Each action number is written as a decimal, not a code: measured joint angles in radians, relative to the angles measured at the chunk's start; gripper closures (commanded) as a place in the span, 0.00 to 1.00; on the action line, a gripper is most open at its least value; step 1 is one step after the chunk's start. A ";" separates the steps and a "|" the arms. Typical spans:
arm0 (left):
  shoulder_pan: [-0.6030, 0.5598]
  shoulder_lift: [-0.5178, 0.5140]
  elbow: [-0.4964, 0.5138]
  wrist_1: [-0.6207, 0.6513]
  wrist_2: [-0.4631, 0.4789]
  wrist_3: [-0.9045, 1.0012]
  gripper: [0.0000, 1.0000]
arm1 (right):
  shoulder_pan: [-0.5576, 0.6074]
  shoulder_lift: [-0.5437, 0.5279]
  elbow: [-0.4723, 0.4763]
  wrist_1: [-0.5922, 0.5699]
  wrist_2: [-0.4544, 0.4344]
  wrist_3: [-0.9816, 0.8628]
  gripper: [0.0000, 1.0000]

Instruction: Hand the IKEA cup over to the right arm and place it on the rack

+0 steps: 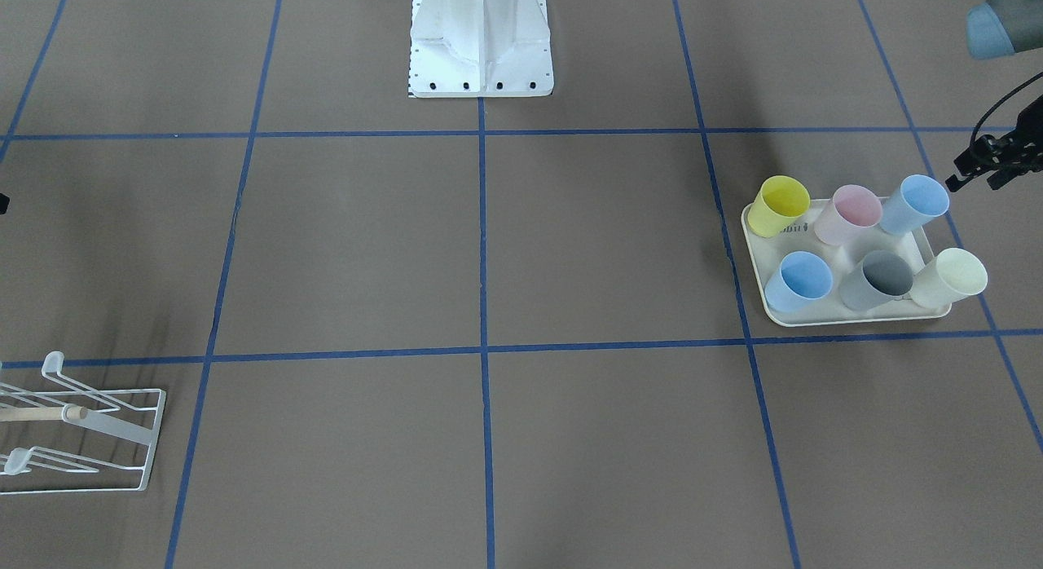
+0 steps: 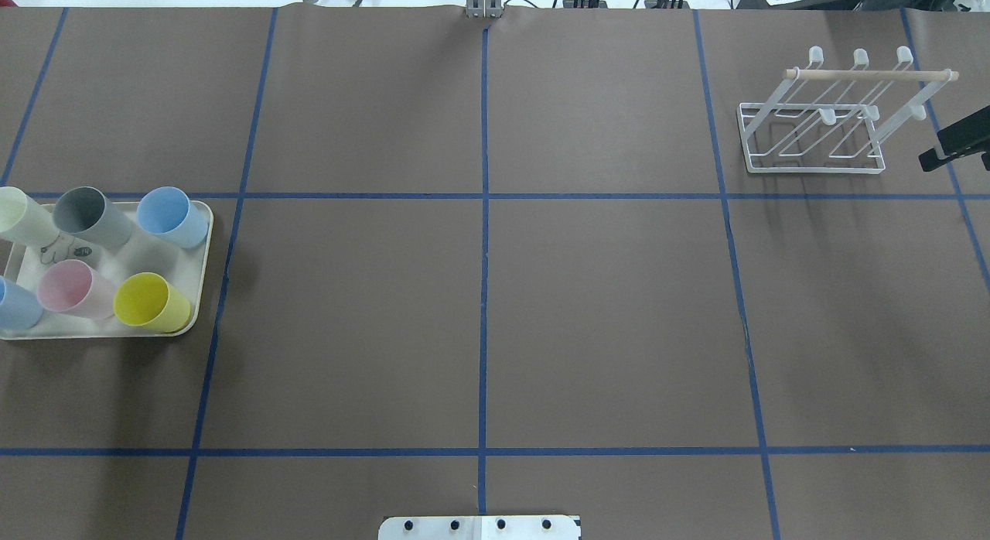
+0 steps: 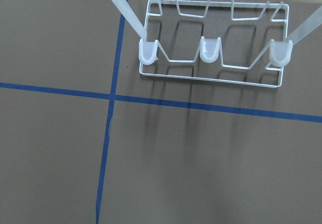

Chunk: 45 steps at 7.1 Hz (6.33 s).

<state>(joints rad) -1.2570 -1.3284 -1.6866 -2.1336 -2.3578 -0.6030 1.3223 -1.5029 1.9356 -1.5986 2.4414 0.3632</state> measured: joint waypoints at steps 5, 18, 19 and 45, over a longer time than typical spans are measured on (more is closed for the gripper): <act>0.058 -0.061 0.061 0.000 0.001 -0.007 0.30 | 0.000 0.001 0.000 0.000 0.001 -0.003 0.00; 0.097 -0.044 0.061 0.003 -0.002 0.003 1.00 | 0.000 0.002 0.000 0.000 0.004 -0.003 0.00; 0.093 -0.031 0.044 0.004 -0.006 0.003 1.00 | 0.000 0.002 -0.001 0.000 0.004 -0.003 0.00; 0.285 -0.557 -0.201 -0.401 0.553 -1.527 1.00 | -0.001 0.188 -0.012 0.750 0.029 1.182 0.01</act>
<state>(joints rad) -0.9720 -1.8857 -1.8880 -2.5345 -1.8049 -2.1302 1.3212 -1.3153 1.9232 -0.8483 2.4705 1.5451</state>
